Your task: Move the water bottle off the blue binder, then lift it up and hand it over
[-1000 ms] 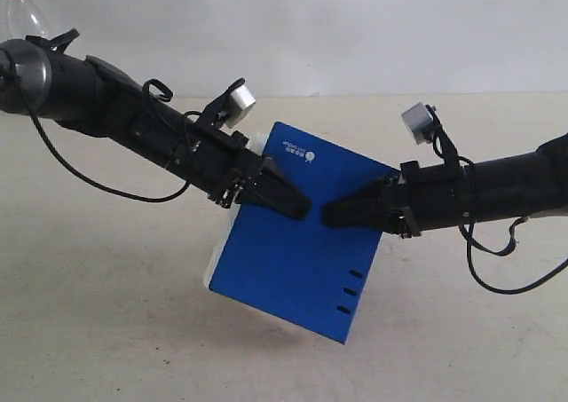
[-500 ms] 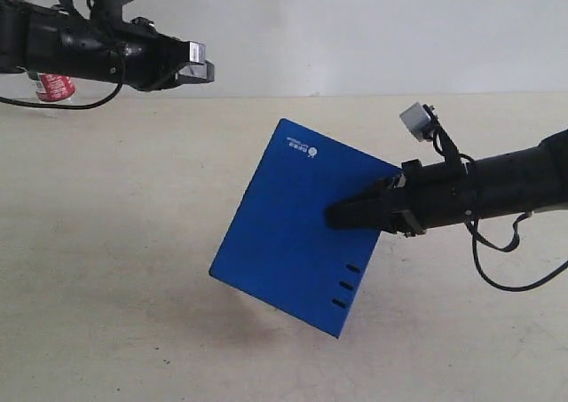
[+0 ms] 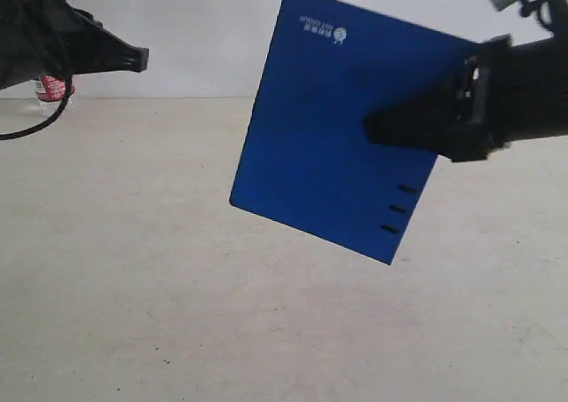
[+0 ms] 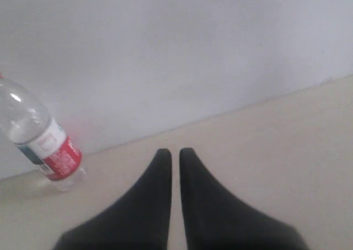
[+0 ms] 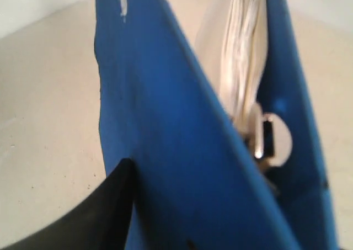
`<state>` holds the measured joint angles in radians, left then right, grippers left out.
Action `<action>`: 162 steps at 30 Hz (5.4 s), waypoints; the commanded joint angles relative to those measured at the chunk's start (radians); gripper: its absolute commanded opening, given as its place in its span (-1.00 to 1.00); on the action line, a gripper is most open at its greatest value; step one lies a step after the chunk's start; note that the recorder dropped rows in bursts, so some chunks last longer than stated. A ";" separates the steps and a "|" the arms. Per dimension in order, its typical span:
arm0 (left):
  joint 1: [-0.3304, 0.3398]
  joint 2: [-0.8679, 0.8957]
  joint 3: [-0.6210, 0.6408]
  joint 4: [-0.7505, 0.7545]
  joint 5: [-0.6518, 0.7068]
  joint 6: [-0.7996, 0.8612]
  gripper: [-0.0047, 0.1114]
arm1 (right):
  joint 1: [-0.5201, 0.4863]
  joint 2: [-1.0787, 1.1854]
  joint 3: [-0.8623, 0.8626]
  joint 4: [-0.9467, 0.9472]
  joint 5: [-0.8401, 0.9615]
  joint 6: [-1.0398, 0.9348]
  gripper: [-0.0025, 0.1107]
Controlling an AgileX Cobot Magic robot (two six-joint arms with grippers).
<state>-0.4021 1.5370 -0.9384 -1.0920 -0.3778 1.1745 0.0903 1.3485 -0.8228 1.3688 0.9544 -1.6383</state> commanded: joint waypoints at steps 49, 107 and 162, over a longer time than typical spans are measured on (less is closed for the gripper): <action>-0.049 -0.805 0.938 0.166 -0.306 -0.597 -0.84 | 0.000 -0.429 0.168 0.228 -0.009 0.128 -0.52; -0.048 -1.517 0.938 0.513 0.534 -0.697 -0.84 | -0.010 -1.347 0.823 -0.570 -0.540 1.141 -0.96; 0.439 -1.537 0.936 1.107 0.690 -1.670 -0.84 | -0.010 -1.347 0.823 -0.567 -0.540 1.367 -0.96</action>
<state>0.0352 0.0021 -0.0510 -0.0178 0.2472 -0.4902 0.0822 0.0037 -0.0062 0.8051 0.4119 -0.2716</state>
